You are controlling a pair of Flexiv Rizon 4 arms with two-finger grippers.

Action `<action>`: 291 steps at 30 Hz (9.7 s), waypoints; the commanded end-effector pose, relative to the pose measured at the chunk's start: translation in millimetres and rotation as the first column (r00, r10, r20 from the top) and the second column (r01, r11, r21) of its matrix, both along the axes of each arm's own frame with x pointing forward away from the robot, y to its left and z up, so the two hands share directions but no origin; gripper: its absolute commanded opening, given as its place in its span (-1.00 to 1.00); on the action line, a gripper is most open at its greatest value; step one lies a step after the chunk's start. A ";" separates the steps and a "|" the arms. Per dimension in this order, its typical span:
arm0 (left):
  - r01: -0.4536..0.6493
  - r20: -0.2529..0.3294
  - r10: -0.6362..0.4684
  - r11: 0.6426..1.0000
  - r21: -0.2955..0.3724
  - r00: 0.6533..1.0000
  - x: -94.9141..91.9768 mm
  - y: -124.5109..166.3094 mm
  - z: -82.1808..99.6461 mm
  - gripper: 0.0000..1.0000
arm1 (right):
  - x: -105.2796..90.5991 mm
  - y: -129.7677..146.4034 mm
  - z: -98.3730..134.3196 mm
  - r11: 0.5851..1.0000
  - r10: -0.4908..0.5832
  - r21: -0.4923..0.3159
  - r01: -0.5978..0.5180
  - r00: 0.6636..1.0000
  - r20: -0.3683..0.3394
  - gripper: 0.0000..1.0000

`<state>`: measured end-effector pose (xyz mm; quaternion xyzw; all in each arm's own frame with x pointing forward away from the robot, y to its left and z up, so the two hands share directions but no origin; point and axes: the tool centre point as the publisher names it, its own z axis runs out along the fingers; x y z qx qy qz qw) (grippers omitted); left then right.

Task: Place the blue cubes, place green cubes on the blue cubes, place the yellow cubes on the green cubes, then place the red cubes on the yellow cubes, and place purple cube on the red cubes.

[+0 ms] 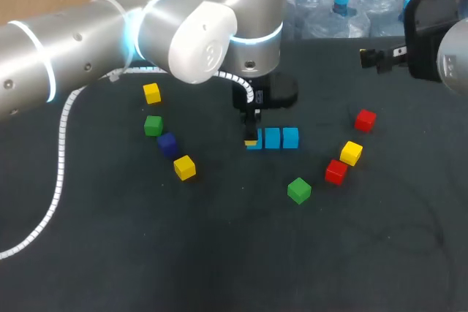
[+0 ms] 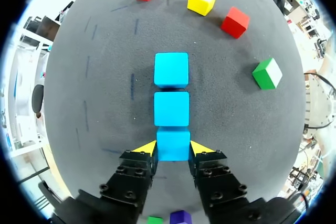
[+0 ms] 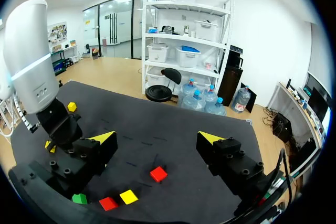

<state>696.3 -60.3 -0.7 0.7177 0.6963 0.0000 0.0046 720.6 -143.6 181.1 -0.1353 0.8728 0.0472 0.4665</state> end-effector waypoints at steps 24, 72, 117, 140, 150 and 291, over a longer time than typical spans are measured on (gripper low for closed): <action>0.014 0.005 -0.014 1.000 0.014 1.000 2.1 -0.6 -2.3 -0.60 | 0.5 -0.5 -2.7 1.000 0.003 0.006 -0.003 1.000 0.009 1.00; -0.076 -0.028 0.074 0.995 -0.064 0.997 -10.9 18.7 31.5 1.00 | 0.5 -0.5 -2.7 1.000 0.003 0.006 -0.003 1.000 0.009 1.00; 0.039 0.138 -0.037 0.999 -0.006 0.990 28.8 218.8 43.4 1.00 | 0.5 -0.5 -2.7 1.000 0.003 0.006 -0.003 1.000 0.009 1.00; 0.036 0.064 -0.036 0.999 0.006 0.997 40.7 204.0 -2.0 1.00 | 0.5 -0.5 -2.7 1.000 0.003 0.006 -0.003 1.000 0.009 1.00; 0.039 0.058 -0.040 0.999 0.017 0.998 52.9 202.1 -7.8 1.00 | 0.5 -0.5 -2.7 1.000 0.003 0.006 -0.003 1.000 0.009 1.00; 0.013 0.015 -0.014 0.999 0.039 1.000 -5.9 -13.0 37.1 -1.00 | 0.5 -0.5 -2.7 1.000 0.003 0.006 -0.003 1.000 0.009 1.00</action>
